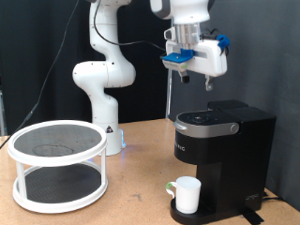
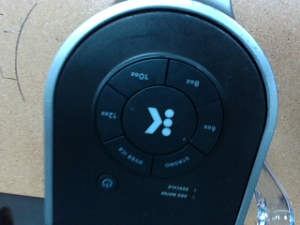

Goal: Make a cup of coffee with the keurig machine

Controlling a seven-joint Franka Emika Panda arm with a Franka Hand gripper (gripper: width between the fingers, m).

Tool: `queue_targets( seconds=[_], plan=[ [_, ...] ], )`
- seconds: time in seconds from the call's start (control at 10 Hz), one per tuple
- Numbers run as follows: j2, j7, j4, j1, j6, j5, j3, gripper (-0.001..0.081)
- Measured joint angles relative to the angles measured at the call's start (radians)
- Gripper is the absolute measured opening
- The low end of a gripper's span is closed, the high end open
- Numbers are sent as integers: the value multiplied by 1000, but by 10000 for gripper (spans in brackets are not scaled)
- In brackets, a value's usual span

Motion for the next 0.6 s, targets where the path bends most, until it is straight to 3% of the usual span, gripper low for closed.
queue_targets(
  seconds=[0.1,0.2,0.3,0.5,0.6],
  plan=[
    [4,-8,-18,0,17,-1,5,732],
    [5,-14,-39,0,39,-2,10,561],
    [5,-19,-58,0,60,-2,15,561],
    [5,-21,-92,1,116,-12,26,221],
    [5,-17,-105,1,145,-22,29,221]
  ],
)
